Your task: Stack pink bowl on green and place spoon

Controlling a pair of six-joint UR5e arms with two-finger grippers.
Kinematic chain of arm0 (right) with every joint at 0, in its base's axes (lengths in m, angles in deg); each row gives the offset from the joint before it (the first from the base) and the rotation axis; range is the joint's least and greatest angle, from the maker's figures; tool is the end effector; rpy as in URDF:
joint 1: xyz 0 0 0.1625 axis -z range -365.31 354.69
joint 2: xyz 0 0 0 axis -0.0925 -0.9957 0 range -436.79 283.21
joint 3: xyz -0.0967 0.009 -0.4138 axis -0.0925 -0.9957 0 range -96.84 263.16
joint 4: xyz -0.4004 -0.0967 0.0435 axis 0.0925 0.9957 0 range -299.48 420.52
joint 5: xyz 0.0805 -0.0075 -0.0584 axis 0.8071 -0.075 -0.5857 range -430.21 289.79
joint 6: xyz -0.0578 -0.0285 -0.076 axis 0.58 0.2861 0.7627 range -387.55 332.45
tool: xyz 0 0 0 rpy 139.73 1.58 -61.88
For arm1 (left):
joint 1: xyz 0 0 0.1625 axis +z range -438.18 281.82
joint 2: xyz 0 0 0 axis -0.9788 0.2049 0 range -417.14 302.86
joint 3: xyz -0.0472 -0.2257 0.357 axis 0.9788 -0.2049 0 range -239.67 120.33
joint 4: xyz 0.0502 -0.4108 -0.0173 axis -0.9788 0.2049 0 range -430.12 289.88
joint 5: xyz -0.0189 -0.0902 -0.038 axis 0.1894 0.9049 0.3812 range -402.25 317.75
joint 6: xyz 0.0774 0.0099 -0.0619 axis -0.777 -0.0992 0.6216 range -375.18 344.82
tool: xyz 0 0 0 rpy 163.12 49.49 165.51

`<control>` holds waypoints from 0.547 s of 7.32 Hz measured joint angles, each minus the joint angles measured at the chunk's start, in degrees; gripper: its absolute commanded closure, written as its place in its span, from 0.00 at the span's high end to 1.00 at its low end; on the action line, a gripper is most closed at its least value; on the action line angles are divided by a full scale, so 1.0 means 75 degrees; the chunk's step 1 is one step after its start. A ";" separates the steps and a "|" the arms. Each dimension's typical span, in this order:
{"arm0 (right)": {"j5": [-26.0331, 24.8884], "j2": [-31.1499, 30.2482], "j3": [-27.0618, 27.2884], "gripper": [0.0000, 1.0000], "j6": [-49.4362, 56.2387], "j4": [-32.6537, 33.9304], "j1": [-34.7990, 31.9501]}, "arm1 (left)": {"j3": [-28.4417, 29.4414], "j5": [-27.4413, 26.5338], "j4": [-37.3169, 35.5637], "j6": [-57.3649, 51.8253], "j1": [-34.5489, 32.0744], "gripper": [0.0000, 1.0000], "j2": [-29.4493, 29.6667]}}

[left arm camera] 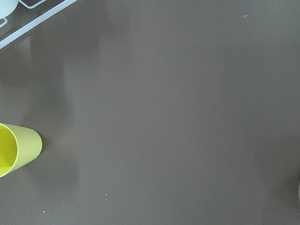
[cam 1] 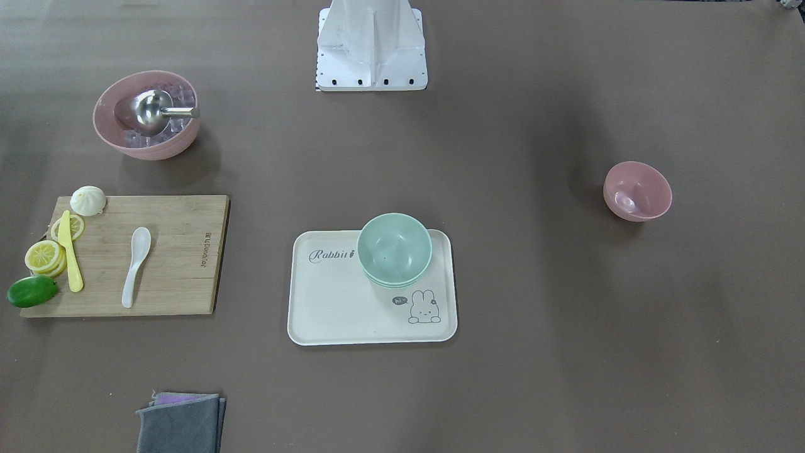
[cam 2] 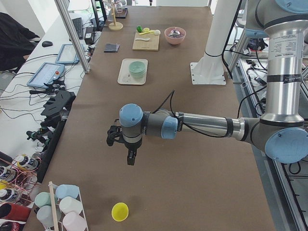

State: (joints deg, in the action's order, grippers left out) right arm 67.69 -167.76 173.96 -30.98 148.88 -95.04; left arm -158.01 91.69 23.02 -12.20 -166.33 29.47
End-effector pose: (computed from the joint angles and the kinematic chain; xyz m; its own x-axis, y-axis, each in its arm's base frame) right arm 0.0571 -0.4867 0.6528 0.6694 0.0377 0.7420 -0.0355 0.9992 -0.0188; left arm -0.0489 -0.4762 0.6099 0.7173 0.0692 -0.6934 0.0055 0.9945 0.1049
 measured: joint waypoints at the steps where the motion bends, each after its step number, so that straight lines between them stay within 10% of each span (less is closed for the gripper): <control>1: 0.0000 0.0000 -0.0001 1.00 0.0000 -0.0002 0.0000 | -0.0009 0.0004 0.0008 -0.0007 0.0000 0.99 -0.0013; 4: 0.0008 -0.0002 0.0039 1.00 -0.0003 0.0004 0.0000 | -0.0039 0.0010 0.0025 -0.0034 -0.0003 0.98 -0.0046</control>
State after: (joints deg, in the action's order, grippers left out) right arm 67.75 -167.77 174.25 -31.00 148.91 -95.04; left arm -158.30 91.76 23.21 -12.45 -166.35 29.12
